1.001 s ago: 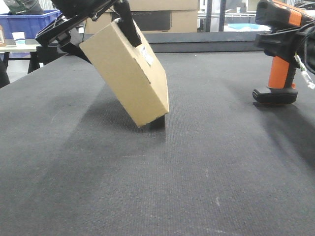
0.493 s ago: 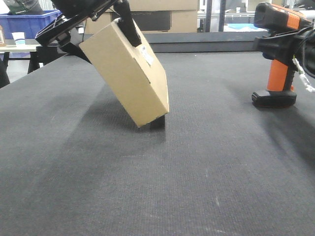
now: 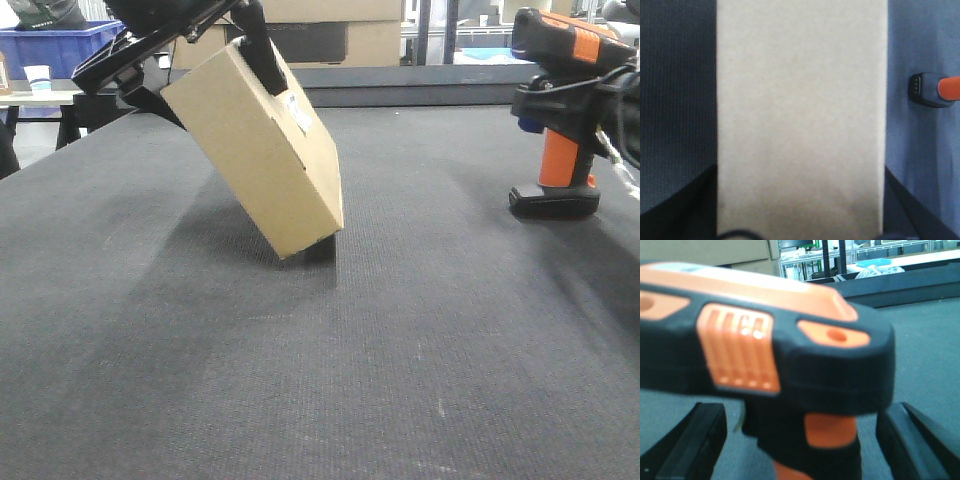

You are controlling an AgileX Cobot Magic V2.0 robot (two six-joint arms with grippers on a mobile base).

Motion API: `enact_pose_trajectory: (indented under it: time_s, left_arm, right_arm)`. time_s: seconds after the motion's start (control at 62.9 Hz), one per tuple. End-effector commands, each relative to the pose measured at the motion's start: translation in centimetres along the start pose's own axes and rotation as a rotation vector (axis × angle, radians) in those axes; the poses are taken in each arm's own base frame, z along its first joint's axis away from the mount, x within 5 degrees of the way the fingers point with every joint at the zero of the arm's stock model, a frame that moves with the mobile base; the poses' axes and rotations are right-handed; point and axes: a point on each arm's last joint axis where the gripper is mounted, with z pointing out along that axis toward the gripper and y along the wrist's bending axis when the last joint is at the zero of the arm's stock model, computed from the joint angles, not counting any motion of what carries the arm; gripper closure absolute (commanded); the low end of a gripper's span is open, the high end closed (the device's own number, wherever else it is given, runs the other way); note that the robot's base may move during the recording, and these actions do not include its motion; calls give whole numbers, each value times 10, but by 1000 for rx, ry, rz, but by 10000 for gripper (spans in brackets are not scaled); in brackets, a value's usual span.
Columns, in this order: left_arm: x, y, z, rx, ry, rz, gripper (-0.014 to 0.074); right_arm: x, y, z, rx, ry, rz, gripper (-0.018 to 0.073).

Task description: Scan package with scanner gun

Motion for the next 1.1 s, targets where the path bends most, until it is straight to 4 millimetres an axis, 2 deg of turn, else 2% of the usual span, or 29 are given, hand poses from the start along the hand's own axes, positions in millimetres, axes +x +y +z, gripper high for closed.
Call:
enact_pose_trajectory:
  time_s: [0.0,0.159,0.35,0.509,0.763,0.986,1.081]
  left_arm:
    - [-2,-5,-3,22,-25,1,708]
    - [-4,-6,-6,16,-36,41,708]
    - [-19,-1,-28,-50,-40,140,708]
    - [-38,26,-54,-223,-40,183,708]
    - [-57,85,-77,-427,-51,124,708]
    - [-66,101,-85,-504,-116,149,708]
    - [-65,103,-80,-505,-82,137,708]
  right_arm:
    - [-6,-2,-8,-6,-31,-6,49]
    - [-6,-6,-23,-5,-21,-13,49]
    - [-13,-7,-45,-51,-17,-35,50]
    - [-22,-9,-72,-93,-22,-51,52]
    - [-32,-17,-111,-93,-12,-42,52]
    - [-32,-19,-119,-94,26,-39,52]
    - [-31,-19,-119,-93,42,-40,52]
